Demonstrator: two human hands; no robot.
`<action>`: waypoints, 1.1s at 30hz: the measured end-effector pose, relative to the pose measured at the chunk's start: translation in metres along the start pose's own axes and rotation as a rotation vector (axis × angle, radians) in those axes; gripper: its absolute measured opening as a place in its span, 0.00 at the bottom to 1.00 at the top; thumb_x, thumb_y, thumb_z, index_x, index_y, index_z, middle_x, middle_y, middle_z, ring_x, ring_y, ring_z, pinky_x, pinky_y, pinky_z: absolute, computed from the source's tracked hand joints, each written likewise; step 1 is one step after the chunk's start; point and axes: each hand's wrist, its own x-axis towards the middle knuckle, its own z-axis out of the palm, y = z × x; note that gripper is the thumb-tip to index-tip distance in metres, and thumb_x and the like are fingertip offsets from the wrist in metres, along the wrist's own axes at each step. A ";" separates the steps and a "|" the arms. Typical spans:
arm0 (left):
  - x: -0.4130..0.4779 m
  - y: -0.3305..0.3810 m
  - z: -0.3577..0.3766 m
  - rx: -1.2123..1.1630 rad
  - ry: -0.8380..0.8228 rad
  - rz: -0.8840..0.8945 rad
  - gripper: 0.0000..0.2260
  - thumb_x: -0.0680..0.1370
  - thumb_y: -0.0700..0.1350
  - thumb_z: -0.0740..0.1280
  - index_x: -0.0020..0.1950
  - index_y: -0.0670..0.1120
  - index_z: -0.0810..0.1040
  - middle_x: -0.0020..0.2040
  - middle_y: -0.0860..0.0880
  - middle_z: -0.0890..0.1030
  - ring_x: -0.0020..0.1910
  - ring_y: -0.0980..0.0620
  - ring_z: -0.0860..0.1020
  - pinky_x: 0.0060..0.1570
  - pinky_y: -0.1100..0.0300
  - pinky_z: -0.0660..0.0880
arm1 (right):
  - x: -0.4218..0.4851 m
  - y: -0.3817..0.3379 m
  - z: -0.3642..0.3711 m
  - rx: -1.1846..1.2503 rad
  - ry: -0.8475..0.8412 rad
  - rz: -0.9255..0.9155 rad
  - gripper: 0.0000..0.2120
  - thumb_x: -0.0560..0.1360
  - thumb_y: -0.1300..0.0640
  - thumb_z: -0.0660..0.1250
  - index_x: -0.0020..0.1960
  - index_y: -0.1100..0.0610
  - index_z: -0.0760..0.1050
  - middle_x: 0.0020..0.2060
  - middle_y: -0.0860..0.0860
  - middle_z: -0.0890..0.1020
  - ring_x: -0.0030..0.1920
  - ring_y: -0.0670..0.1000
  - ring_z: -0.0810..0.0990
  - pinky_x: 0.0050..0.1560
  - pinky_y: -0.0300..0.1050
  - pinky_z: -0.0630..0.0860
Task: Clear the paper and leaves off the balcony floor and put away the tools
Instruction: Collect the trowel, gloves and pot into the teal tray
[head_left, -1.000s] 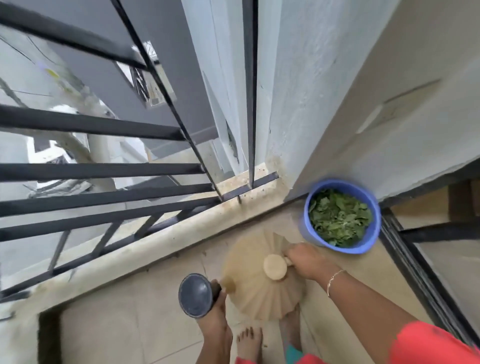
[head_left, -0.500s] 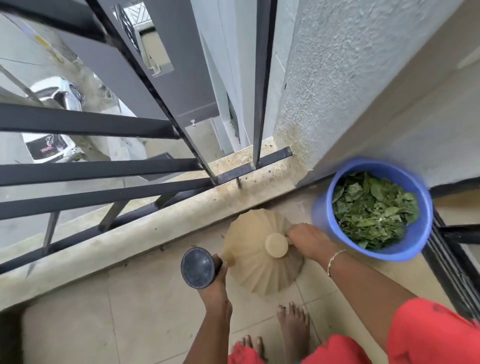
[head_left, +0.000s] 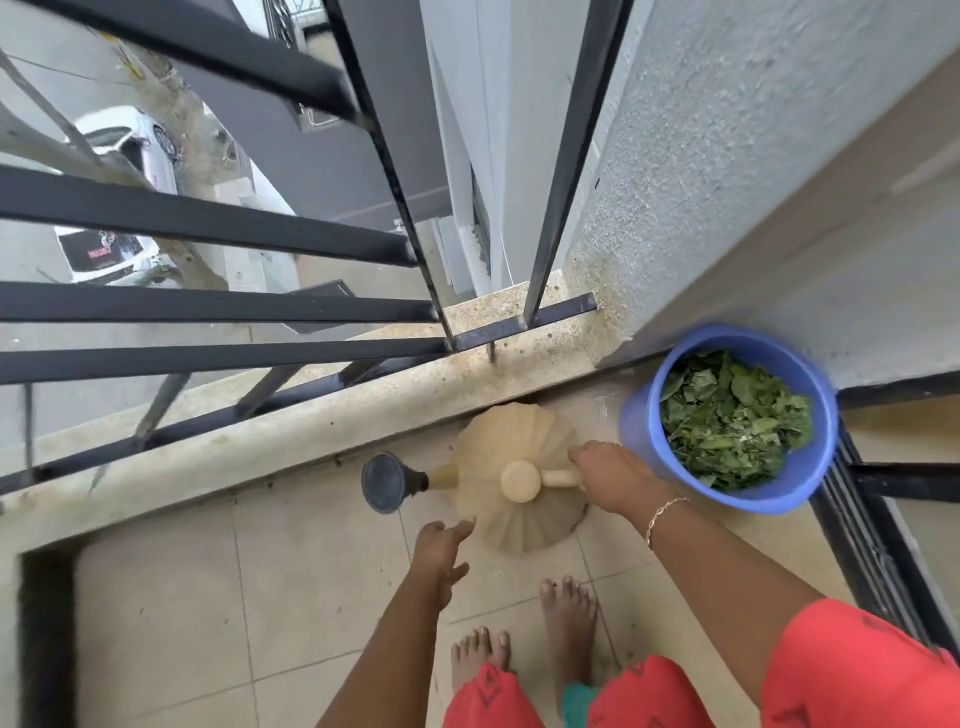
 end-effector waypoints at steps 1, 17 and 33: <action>-0.018 0.002 -0.003 0.182 0.001 0.061 0.29 0.77 0.45 0.67 0.73 0.39 0.59 0.71 0.39 0.65 0.68 0.41 0.67 0.63 0.50 0.69 | -0.016 -0.003 -0.008 0.014 0.013 0.006 0.13 0.76 0.62 0.60 0.60 0.59 0.69 0.56 0.57 0.75 0.56 0.58 0.75 0.49 0.47 0.71; -0.355 0.021 -0.132 1.465 0.327 0.783 0.31 0.80 0.60 0.53 0.77 0.45 0.50 0.77 0.42 0.42 0.77 0.44 0.43 0.74 0.49 0.45 | -0.327 -0.106 -0.155 -0.042 0.262 -0.104 0.23 0.76 0.49 0.62 0.68 0.55 0.62 0.68 0.55 0.65 0.66 0.57 0.67 0.63 0.49 0.66; -0.472 -0.175 -0.169 0.834 0.715 0.423 0.32 0.80 0.63 0.47 0.77 0.45 0.47 0.77 0.40 0.45 0.76 0.43 0.47 0.73 0.49 0.47 | -0.438 -0.221 -0.138 -0.516 0.329 -0.781 0.26 0.77 0.46 0.60 0.71 0.57 0.61 0.70 0.58 0.63 0.70 0.57 0.62 0.68 0.50 0.62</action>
